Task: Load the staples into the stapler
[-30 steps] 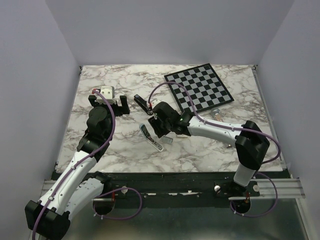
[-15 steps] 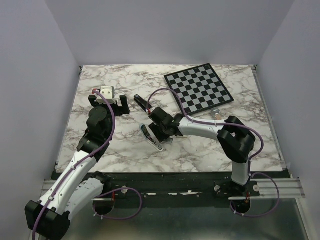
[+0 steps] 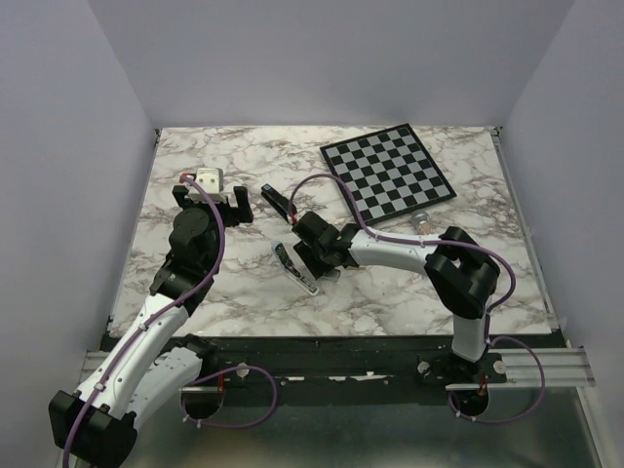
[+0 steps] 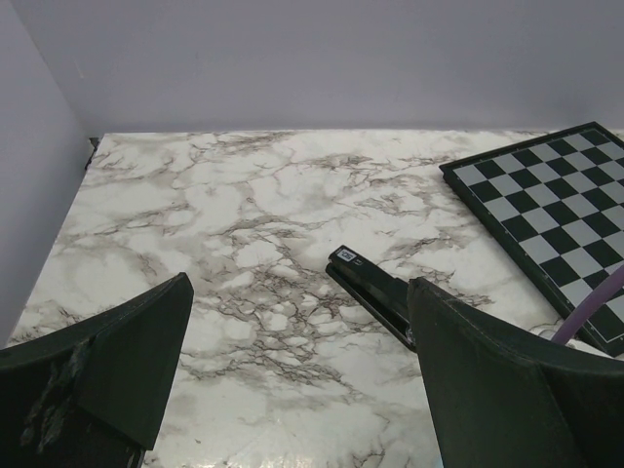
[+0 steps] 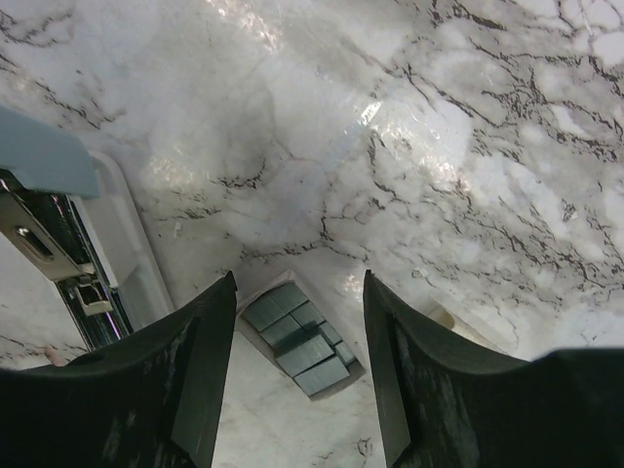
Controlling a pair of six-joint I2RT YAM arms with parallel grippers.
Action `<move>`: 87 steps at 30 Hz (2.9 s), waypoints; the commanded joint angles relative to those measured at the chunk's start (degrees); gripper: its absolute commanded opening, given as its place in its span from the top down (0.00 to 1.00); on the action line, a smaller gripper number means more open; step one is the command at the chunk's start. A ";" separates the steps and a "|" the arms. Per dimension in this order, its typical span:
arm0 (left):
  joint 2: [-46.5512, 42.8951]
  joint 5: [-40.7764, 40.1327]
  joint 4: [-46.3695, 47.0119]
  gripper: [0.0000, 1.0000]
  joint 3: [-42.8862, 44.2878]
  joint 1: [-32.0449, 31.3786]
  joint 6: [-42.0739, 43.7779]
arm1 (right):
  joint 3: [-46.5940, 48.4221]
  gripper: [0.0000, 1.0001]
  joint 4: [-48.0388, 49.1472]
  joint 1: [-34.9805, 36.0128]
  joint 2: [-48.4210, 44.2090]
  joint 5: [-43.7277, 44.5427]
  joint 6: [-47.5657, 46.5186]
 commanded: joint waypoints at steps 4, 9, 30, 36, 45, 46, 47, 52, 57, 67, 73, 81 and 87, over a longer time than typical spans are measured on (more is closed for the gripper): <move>0.25 0.27 1.09 0.01 -0.48 0.28 0.38 | -3.13 0.37 -2.23 -0.20 -4.61 3.55 -0.81; 0.25 0.36 1.09 0.01 -0.48 0.28 0.38 | -4.28 0.37 -2.67 -0.12 -6.02 3.64 -0.99; -0.45 0.18 1.00 0.01 -0.57 0.20 0.29 | -6.39 0.54 -5.75 -1.87 -8.31 -0.58 12.02; -0.28 0.27 1.00 0.01 -0.48 0.28 0.29 | -5.95 0.60 -4.69 -2.05 -6.90 -1.72 11.32; -0.19 0.36 1.09 0.01 -0.57 0.20 0.20 | -4.46 0.61 -4.43 -2.05 -5.06 -1.46 9.39; -0.19 0.45 1.09 0.01 -0.57 0.20 0.20 | -4.37 0.61 -4.52 -2.14 -4.62 -1.63 8.78; -0.10 0.45 1.09 0.01 -0.57 0.20 0.20 | -4.19 0.61 -4.60 -2.05 -4.44 -1.63 8.51; -0.10 0.54 1.09 0.01 -0.57 0.28 0.20 | -3.57 0.62 -3.73 -2.05 -3.91 -3.47 5.70; 0.07 0.71 1.09 0.01 -0.57 0.28 0.20 | -2.70 0.62 -3.11 -1.96 -3.21 -5.06 2.62; 0.08 0.63 1.09 0.01 -0.57 0.20 0.38 | -2.26 0.63 -2.49 -1.96 -2.77 -8.22 -4.05; 0.16 0.63 1.09 0.01 -0.57 0.28 0.29 | -1.64 0.66 -3.81 -1.35 -1.98 -7.00 -5.82; 0.16 0.63 1.01 0.01 -0.57 0.20 0.29 | -1.38 0.67 -4.08 -0.47 -2.51 -6.64 -8.19; 0.07 0.63 1.09 0.01 -0.48 0.20 0.47 | -1.38 0.67 -4.08 0.06 -2.42 -6.46 -10.30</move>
